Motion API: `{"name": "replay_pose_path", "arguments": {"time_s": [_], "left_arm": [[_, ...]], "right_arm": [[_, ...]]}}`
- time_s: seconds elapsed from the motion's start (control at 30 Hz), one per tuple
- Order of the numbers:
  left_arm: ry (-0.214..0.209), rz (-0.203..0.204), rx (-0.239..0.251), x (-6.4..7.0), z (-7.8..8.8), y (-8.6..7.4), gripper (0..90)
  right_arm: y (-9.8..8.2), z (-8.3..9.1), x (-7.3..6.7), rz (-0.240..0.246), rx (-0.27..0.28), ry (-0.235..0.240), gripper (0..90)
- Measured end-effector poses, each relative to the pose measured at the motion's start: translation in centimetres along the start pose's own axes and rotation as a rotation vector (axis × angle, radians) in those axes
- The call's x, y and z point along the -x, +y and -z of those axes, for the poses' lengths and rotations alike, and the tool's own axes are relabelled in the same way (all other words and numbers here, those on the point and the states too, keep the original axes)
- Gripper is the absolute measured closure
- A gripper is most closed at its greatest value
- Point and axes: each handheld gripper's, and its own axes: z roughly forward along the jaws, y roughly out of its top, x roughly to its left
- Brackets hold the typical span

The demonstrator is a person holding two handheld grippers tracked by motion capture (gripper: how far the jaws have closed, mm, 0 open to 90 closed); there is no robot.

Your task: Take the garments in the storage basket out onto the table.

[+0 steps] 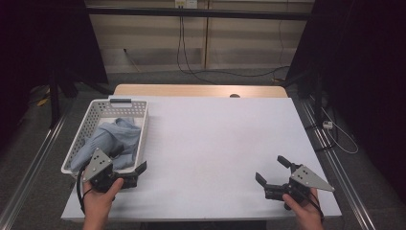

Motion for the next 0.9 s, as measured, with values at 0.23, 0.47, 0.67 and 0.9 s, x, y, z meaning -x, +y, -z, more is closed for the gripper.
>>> {"name": "replay_pose_path", "arguments": {"time_s": [0.23, 0.47, 0.67, 0.9], "left_arm": [[-0.003, -0.002, 0.000, 0.1, 0.0, 0.0, 2.4], [-0.006, -0.002, -0.004, 0.0, 0.0, 0.2, 2.4], [-0.019, 0.002, -0.010, 0.2, -0.3, 0.7, 2.4], [-0.051, -0.006, -0.021, 0.1, -0.7, 1.9, 2.5]], "right_arm": [[0.0, 0.1, 0.1, -0.001, 0.001, -0.003, 0.4], [0.0, 0.0, 0.0, 0.001, 0.000, 0.002, 0.4], [0.0, 0.1, 0.1, -0.001, -0.002, -0.002, 0.4], [-0.1, 0.3, 0.2, -0.003, -0.004, -0.002, 0.4]]}}
